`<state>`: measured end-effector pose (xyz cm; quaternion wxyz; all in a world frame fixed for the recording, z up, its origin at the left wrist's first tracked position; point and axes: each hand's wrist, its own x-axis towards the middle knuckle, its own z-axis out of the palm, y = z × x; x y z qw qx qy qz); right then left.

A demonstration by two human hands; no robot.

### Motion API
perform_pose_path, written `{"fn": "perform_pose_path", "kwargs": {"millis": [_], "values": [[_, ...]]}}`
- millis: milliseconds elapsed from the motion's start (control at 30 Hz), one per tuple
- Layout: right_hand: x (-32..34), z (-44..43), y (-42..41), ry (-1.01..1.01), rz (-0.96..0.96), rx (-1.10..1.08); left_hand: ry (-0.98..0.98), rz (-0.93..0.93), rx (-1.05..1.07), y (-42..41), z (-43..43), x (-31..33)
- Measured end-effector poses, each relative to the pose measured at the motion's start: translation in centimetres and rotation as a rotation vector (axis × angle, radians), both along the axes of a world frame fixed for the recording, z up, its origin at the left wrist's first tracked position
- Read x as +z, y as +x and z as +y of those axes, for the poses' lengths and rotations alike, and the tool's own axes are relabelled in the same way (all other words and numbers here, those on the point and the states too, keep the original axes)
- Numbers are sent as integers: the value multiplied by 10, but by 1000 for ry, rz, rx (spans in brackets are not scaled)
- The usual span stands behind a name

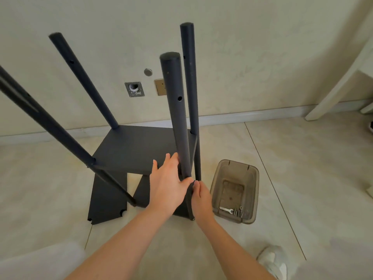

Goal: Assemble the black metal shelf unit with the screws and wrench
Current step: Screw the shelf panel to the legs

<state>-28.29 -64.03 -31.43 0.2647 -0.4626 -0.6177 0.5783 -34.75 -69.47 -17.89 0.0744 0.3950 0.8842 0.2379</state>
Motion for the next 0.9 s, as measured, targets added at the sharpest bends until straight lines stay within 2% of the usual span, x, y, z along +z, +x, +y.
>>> {"fn": "perform_pose_path", "kwargs": {"millis": [200, 367, 567, 667, 900], "values": [[20, 1, -23, 42, -52, 109, 47, -5, -53, -36, -14, 25], [45, 7, -55, 167, -124, 212, 138, -126, 40, -83, -29, 58], [80, 12, -84, 343, -154, 275, 406, -399, 209, -125, -62, 78], [94, 9, -94, 428, -149, 299, 488, -466, 255, -137, -76, 77], [111, -2, -99, 463, -105, 401, 585, -594, 329, -157, -117, 59]]}}
